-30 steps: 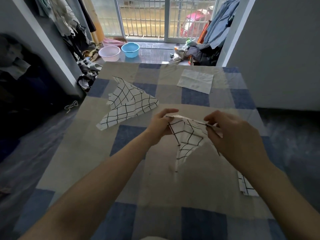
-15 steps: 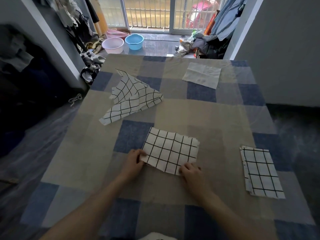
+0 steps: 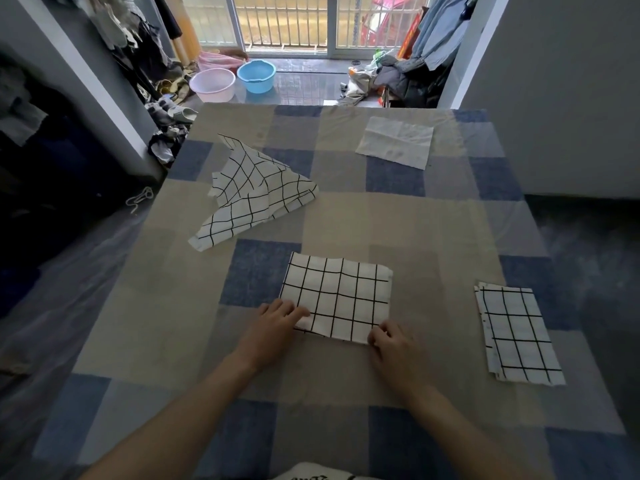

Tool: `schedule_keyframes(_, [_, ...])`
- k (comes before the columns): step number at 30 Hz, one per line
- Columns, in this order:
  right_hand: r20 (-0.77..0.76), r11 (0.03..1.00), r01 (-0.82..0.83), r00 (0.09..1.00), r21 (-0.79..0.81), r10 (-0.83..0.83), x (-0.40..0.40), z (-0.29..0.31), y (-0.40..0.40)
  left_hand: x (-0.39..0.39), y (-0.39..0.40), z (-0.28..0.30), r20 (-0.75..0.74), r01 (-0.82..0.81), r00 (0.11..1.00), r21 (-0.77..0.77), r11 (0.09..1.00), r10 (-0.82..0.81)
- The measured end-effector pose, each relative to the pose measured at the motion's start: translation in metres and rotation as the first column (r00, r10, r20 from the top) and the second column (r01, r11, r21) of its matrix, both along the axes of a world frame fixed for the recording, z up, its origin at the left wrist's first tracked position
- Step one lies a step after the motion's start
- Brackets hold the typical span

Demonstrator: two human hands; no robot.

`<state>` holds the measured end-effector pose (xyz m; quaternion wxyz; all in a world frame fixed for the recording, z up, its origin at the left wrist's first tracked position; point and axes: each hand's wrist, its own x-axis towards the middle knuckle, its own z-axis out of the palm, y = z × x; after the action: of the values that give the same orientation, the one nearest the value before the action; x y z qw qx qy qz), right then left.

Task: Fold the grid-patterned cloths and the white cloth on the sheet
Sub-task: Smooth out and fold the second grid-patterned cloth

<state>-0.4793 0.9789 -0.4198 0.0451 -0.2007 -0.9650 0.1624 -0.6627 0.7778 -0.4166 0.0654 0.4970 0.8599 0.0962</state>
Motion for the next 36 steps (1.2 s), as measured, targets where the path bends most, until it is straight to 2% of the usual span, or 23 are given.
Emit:
schedule_keyframes(7, [-0.036, 0.998, -0.018, 0.999, -0.066, 0.015, 0.004, -0.017, -0.003, -0.008, -0.010, -0.002, -0.014, -0.022, 1.000, -0.044, 0.999, 0.021])
schedule_keyframes(13, [-0.038, 0.985, -0.112, 0.993, -0.129, 0.108, 0.002, -0.024, -0.001, -0.011, -0.013, -0.004, -0.021, -0.106, 0.994, -0.045, 0.993, 0.106])
schedule_keyframes(20, [-0.026, 0.992, -0.079, 0.997, -0.095, 0.077, 0.010, -0.015, -0.001, -0.011, -0.015, -0.008, -0.005, -0.032, 0.999, -0.029, 0.999, 0.032])
schedule_keyframes(29, [-0.012, 0.993, -0.032, 0.999, -0.111, 0.031, 0.016, -0.020, -0.002, -0.009, 0.006, 0.005, -0.073, 0.066, 0.995, -0.043, 0.997, -0.069])
schedule_keyframes(33, [-0.016, 0.997, -0.030, 0.999, -0.073, 0.029, 0.016, -0.019, -0.006, -0.002, 0.056, 0.008, -0.003, 0.169, 0.986, -0.025, 0.985, -0.169])
schedule_keyframes(36, [0.027, 0.995, -0.045, 0.998, -0.087, 0.048, 0.021, -0.015, -0.007, 0.005, 0.080, -0.004, 0.104, 0.155, 0.985, -0.181, 0.971, -0.138])
